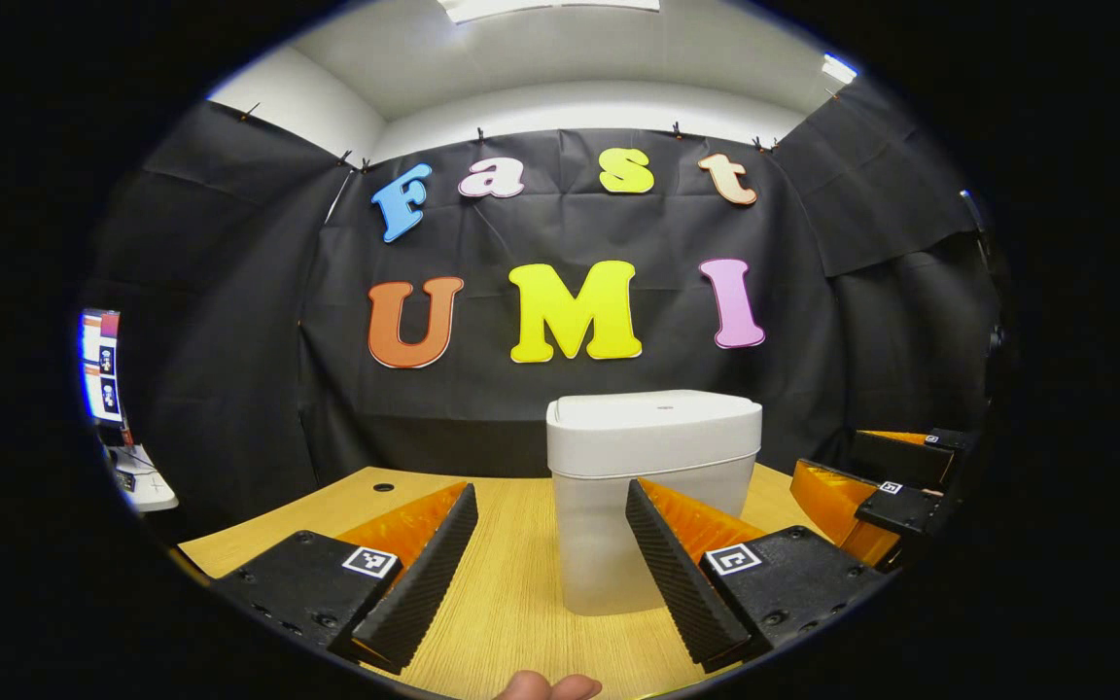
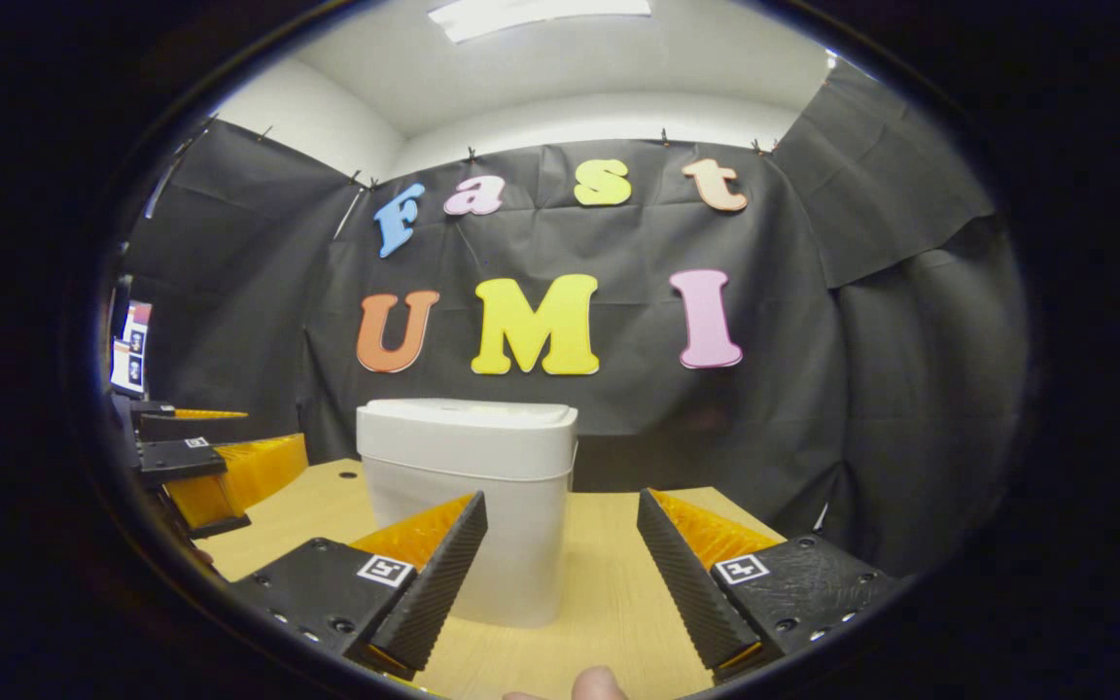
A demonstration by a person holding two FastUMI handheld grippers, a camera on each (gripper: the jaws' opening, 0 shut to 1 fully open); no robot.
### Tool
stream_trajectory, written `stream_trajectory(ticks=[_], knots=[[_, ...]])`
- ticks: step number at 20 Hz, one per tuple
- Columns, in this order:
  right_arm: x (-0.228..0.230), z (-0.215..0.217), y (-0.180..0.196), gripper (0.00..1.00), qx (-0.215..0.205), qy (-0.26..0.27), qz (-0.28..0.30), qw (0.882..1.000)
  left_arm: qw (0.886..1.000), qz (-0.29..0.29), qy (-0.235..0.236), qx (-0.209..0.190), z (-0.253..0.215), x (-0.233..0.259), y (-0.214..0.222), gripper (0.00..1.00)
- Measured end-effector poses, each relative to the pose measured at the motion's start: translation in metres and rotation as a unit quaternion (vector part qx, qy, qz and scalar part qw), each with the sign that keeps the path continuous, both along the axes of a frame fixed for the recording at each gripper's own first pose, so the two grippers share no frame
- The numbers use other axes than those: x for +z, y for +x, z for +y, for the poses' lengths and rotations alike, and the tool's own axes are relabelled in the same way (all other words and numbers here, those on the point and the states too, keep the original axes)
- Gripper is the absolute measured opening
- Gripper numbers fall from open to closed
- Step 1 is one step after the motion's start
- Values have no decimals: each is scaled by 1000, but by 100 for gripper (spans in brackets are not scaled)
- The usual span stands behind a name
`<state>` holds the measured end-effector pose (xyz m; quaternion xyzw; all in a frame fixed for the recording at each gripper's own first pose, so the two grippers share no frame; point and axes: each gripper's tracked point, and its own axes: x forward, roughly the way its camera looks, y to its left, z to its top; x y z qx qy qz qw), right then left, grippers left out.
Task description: Press the lid of the desktop garbage bin to open it, pick up the crumpled paper on the desktop and throw it into the bin, then pick up the pop can on the desktop and drop it into the bin, and finally close the garbage bin lid.
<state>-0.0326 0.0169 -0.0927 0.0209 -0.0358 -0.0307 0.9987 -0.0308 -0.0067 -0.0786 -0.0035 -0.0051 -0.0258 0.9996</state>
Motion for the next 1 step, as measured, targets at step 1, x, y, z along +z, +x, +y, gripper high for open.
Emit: stream_trajectory(ticks=[1], knots=[[1, 0, 0, 96, 0, 2, -1, 1000, 1000, 1, -1, 1, 1, -1, 0, 99]])
